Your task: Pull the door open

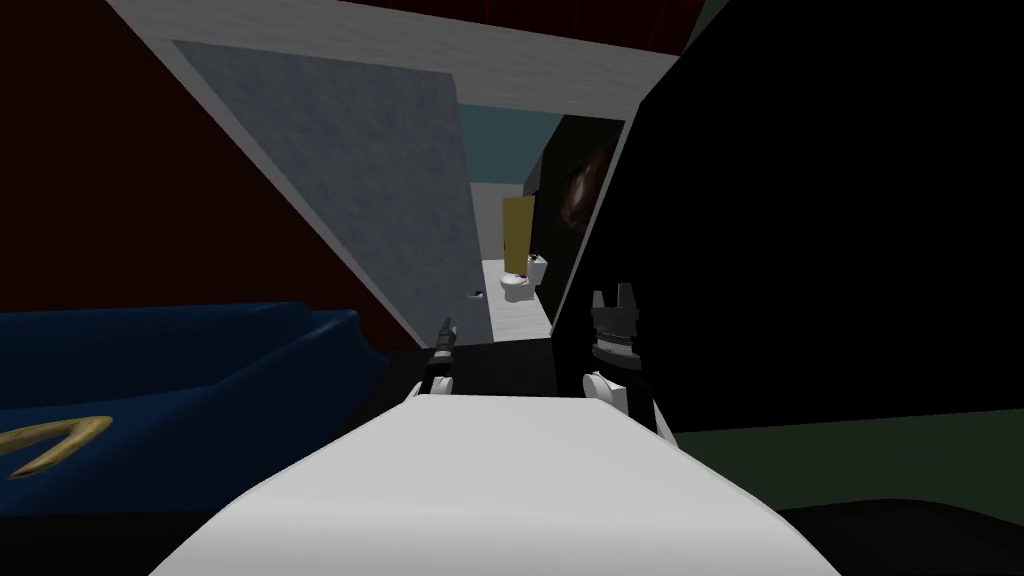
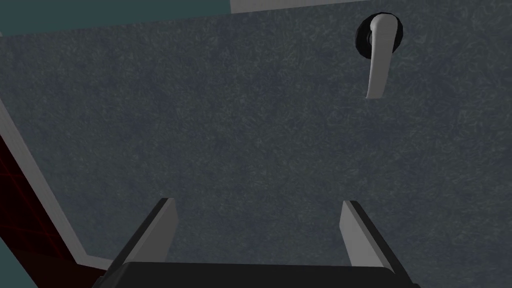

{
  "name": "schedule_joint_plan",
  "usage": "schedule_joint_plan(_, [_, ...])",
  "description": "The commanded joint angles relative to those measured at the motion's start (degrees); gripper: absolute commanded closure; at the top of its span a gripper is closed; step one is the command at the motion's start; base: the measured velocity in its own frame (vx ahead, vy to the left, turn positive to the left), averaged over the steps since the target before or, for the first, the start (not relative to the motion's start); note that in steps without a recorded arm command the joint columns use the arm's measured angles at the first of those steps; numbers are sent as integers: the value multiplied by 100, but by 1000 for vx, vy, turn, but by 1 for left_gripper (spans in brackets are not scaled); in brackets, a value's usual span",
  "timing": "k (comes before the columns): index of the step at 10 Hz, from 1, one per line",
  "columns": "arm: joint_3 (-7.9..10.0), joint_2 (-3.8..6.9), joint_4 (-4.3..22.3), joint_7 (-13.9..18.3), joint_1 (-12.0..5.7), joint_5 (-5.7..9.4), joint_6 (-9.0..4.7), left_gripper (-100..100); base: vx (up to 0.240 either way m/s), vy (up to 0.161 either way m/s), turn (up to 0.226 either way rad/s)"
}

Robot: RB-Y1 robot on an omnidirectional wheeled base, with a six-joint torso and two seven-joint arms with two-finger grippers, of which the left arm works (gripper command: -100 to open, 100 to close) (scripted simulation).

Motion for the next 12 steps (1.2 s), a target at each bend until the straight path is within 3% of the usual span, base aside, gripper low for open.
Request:
schedule_joint_plan(1, [12, 31, 218, 53, -69, 21, -22, -100, 97, 18, -48])
schedule_joint_plan(12, [69, 111, 1644, 277, -542, 119, -278, -100, 95, 17, -45])
